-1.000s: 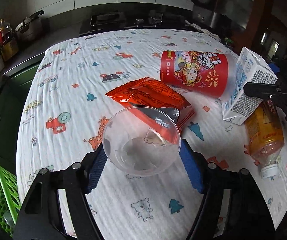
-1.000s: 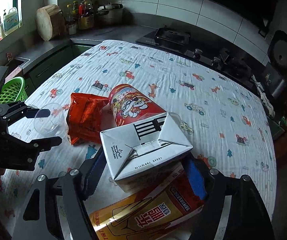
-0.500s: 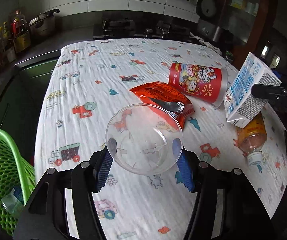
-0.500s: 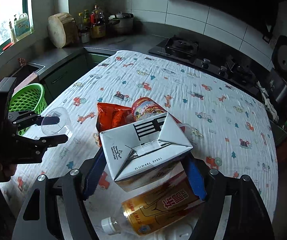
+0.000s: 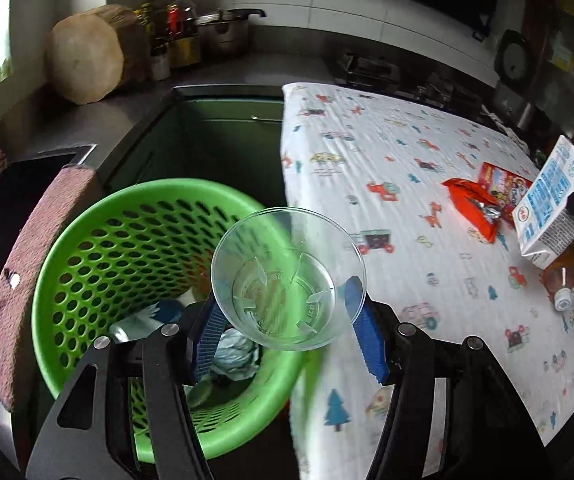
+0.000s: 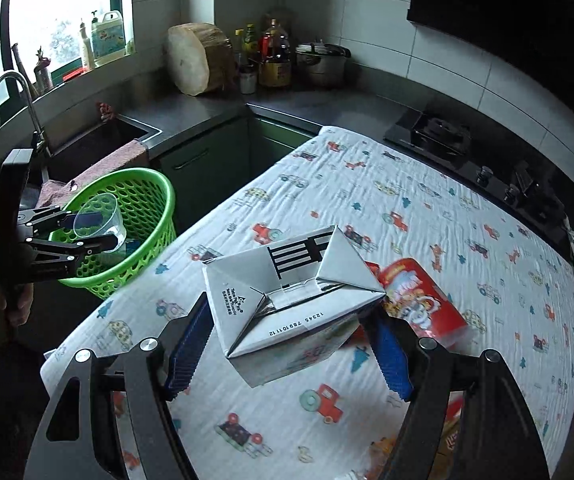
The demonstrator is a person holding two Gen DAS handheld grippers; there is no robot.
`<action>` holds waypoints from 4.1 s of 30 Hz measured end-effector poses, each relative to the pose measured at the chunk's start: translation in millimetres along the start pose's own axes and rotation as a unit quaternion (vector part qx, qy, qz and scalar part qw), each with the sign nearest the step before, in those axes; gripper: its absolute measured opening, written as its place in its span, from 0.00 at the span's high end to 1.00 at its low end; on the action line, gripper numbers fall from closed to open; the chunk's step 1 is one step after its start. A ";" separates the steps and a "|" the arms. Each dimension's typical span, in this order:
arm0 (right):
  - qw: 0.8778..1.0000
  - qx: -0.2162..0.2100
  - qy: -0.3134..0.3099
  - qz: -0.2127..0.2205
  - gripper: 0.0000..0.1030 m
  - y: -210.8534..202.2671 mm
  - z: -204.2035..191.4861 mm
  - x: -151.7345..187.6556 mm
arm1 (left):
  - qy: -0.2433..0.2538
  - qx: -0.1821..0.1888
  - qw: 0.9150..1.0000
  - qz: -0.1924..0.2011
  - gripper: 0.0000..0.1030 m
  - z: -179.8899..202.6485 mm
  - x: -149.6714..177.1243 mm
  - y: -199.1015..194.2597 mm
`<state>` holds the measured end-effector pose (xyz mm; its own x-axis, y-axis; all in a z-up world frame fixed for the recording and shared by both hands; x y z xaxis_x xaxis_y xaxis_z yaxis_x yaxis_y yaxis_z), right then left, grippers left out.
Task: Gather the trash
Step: 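Drop the plastic cup into the green basket with the left tool while the right tool drops the carton in, then move both tools back to the orange snack bag and red snack cup, then grasp the orange snack bag with the left tool while the right tool grasps the red snack cup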
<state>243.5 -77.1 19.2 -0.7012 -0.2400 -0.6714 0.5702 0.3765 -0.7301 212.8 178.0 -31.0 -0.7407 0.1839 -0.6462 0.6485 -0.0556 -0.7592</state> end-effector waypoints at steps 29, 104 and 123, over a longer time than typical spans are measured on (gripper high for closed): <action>0.988 -0.129 -0.055 -0.070 0.31 121.1 -201.1 -46.4 | -0.081 -0.009 0.995 -0.056 0.25 -83.2 92.2 8.8; 0.977 0.080 0.062 -0.189 0.30 119.1 190.2 -1.9 | 0.007 0.120 0.990 -0.068 0.16 160.3 -104.0 86.2; 0.976 0.072 0.100 -0.178 0.31 100.5 223.6 8.1 | -0.090 0.176 0.971 -0.134 0.22 221.1 -137.3 162.8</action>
<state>390.8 -241.3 -88.1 -0.9271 -0.1481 -0.3443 0.3193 0.1686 -0.9325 381.3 -73.3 -83.1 -0.9141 0.0661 -0.4001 0.3507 -0.3665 -0.8618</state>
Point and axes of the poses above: each gripper's, at about its wrist camera, not at the fingertips, and y roughly the way its jaws point, z to its right, x to its underside, the point moved 3 cm from there along y, roughly the way its jaws point, and after that the axes turned 14 degrees about y, right-handed, at the moved point
